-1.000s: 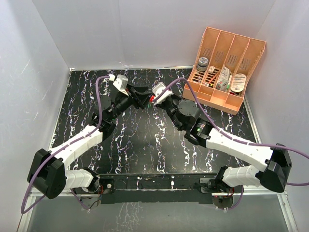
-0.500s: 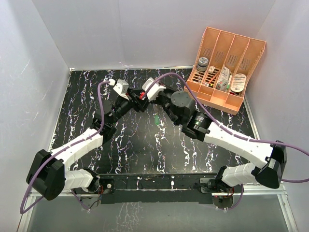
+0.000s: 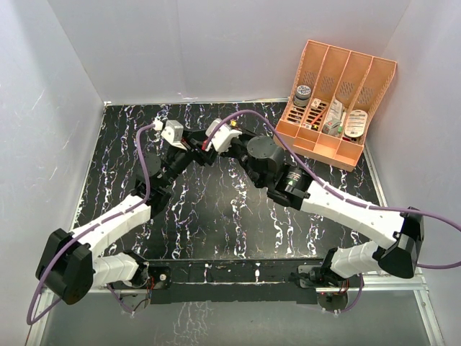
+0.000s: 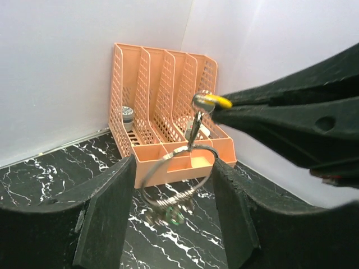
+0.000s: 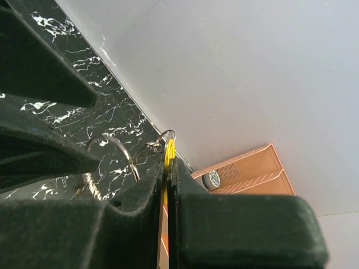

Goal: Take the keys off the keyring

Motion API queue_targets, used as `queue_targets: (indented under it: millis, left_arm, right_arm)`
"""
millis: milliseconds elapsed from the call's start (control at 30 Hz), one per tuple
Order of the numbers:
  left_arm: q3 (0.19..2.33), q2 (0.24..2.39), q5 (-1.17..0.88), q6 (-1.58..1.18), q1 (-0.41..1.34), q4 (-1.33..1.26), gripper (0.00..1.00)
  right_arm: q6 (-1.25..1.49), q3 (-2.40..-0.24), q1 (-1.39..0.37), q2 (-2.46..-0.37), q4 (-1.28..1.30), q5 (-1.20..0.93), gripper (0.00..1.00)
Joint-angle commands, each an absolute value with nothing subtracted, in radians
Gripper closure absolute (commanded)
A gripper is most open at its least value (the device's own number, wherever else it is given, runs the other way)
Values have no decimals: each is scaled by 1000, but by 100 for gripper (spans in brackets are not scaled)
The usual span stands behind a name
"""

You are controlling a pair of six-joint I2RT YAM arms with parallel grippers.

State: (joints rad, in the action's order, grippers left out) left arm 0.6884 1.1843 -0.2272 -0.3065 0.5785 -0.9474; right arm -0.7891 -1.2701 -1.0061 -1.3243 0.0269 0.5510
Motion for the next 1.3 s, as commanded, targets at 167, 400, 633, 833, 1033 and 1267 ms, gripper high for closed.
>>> queue_targets:
  millis: [167, 400, 633, 833, 1033, 1267]
  left_arm:
    - [701, 1141, -170, -312, 596, -1001, 44]
    - [707, 1182, -196, -299, 607, -1025, 44]
    - [703, 1203, -209, -304, 614, -1053, 46]
    - [702, 1224, -193, -309, 627, -1097, 46]
    - [716, 1255, -160, -268, 658, -1106, 46]
    - [703, 1273, -33, -190, 702, -1154, 46]
  right_arm:
    - [-808, -1306, -1023, -1337, -67, 586, 100]
    - [-803, -1310, -1034, -1338, -67, 584, 100]
    - [-795, -1312, -1038, -1335, -70, 585, 100]
    - [-794, -1310, -1040, -1340, -86, 595, 100]
    - [-789, -1316, -1044, -1347, -85, 598, 100]
    - [-781, -1318, -1052, -1344, -77, 598, 100]
